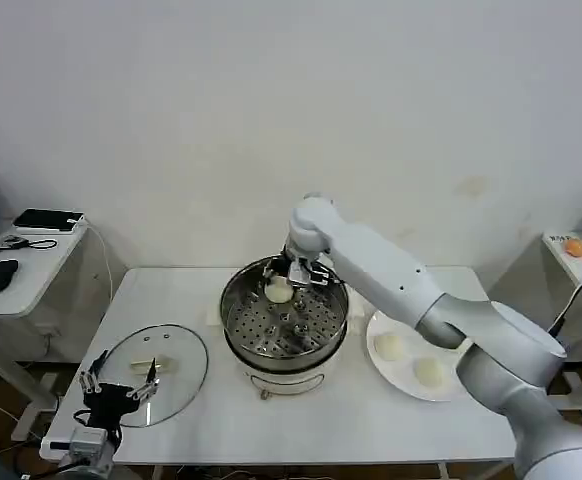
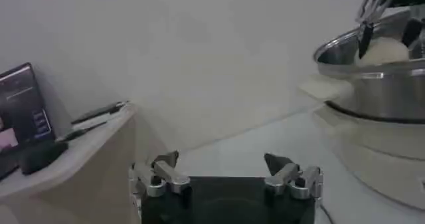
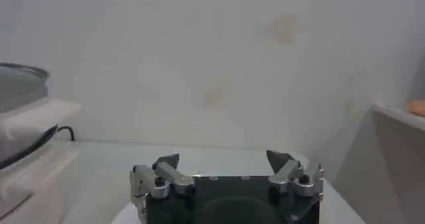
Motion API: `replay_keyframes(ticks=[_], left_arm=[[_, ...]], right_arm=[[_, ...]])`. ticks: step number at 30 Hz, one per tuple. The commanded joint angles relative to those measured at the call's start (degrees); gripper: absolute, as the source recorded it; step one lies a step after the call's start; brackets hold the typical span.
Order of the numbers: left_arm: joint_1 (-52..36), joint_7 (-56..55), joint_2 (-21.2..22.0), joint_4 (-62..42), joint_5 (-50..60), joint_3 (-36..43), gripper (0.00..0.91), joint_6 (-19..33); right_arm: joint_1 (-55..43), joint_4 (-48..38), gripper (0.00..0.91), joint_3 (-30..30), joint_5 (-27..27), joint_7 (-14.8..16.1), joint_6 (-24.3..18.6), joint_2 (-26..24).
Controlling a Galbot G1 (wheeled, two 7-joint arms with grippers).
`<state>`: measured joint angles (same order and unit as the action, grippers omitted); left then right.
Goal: Take steamed baozi put them in steamer then cover it.
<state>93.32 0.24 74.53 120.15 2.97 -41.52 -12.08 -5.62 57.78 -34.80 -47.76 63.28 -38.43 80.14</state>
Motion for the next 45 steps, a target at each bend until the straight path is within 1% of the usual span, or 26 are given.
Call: replay_keyframes(ticks=[1,11,16,19,20,21,22,23,24,25,26,27,29,30,31,32,33,34,35,36,37,38,41,43,44,45], left_arm=[[-0.04,0.04,-0.10,-0.12,-0.01,0.04,0.907,0.00],[-0.05,0.23,-0.20,-0.24,-0.12,-0.13,0.907,0.05],[-0.62,0.48,-0.18,-0.81,-0.14,-0.37,0.907,0.06],[-0.86,0.80,-0.30,-0.41,-0.19,-0.29,0.907,-0.09],[-1.10,0.83,-0.37,-0.43,-0.18,-0.17,0.907,-0.12],[-1.24,0.85,-0.35,-0.50,-0.16,-0.09,0.907,-0.16],[-1.48,0.89,-0.38,-0.58,-0.15,0.01,0.907,-0.22],[-1.72,0.94,-0.49,-0.64,-0.17,0.16,0.907,-0.29],[-1.72,0.96,-0.52,-0.65,-0.16,0.22,0.907,-0.30],[-2.10,1.15,-0.71,-0.66,-0.11,0.40,0.907,-0.38],[-2.31,1.35,-0.88,-0.58,-0.11,0.49,0.907,-0.39],[-2.54,1.70,-1.05,-0.45,-0.13,0.50,0.907,-0.43],[-3.19,2.68,-1.28,-0.01,-0.41,0.42,0.907,-0.44],[-3.41,2.77,-1.35,0.15,-0.48,0.40,0.907,-0.51],[-3.65,2.92,-1.41,0.38,-0.70,0.41,0.907,-0.73],[-3.91,3.00,-1.60,0.72,-0.92,0.63,0.907,-0.99],[-3.99,3.06,-1.74,0.91,-0.92,0.82,0.907,-1.01],[-4.15,3.19,-1.94,1.21,-0.90,1.28,0.907,-1.07],[-4.30,3.24,-1.94,1.41,-0.89,1.51,0.907,-1.20],[-4.38,3.25,-1.93,1.49,-0.87,1.71,0.907,-1.28],[-4.46,3.33,-1.95,1.68,-0.85,1.99,0.907,-1.42],[-4.45,3.34,-2.03,1.85,-0.91,2.27,0.907,-1.44],[-4.38,3.65,-2.51,1.80,-0.99,2.43,0.907,-1.45],[-4.08,3.94,-3.06,1.90,-1.05,2.36,0.907,-2.02],[-3.75,4.10,-3.28,2.13,-1.10,2.31,0.907,-2.22],[-3.50,4.17,-3.37,2.35,-1.27,2.25,0.907,-2.24]], right_arm=[[0.04,-0.42,0.907,-0.18,0.77,-0.26,0.17,0.29],[-0.37,0.54,0.907,0.40,0.98,-0.99,0.80,-0.55],[-2.47,6.87,0.907,1.34,6.97,0.45,2.99,-3.99],[-4.48,11.06,0.907,1.83,11.03,1.24,5.59,-7.15],[-5.51,12.58,0.907,1.47,14.98,1.20,8.19,-8.82],[-6.16,13.77,0.907,0.80,16.44,0.87,9.83,-10.10],[-7.02,15.30,0.907,-0.32,19.12,-0.44,12.57,-12.22],[-8.17,17.17,0.907,-2.04,23.58,-2.46,16.97,-14.25],[-8.54,17.57,0.907,-2.16,24.25,-2.46,17.82,-14.83],[-9.16,18.71,0.907,-2.72,29.46,-3.16,20.40,-16.92],[-9.89,19.79,0.907,-3.43,33.00,-3.39,23.58,-18.21],[-10.59,20.84,0.907,-4.07,34.95,-4.04,26.86,-20.71],[-11.75,22.44,0.907,-4.89,39.40,-3.62,33.49,-24.42],[-11.92,22.58,0.907,-4.92,39.40,-3.62,34.87,-25.19],[-12.82,23.26,0.907,-5.64,42.75,-3.34,37.77,-27.13],[-13.82,24.49,0.907,-6.35,44.86,-2.40,41.39,-29.06],[-14.26,25.38,0.907,-6.43,45.50,-1.68,43.32,-29.91],[-14.78,26.53,0.907,-6.33,47.12,-0.90,47.12,-31.91],[-15.14,27.04,0.907,-6.21,48.30,-0.39,49.45,-33.09],[-15.29,27.24,0.907,-6.14,49.24,-0.08,50.65,-34.11],[-15.44,27.67,0.907,-5.93,50.32,0.94,52.84,-35.80],[-15.29,28.09,0.907,-5.67,51.19,1.57,54.48,-37.33],[-14.24,28.87,0.907,-4.67,52.68,3.12,56.29,-40.94],[-13.38,29.90,0.907,-4.47,53.52,6.09,58.45,-43.53],[-12.73,30.54,0.907,-4.26,53.64,8.42,60.49,-44.91],[-12.09,30.76,0.907,-3.88,53.42,9.96,61.34,-45.87]])
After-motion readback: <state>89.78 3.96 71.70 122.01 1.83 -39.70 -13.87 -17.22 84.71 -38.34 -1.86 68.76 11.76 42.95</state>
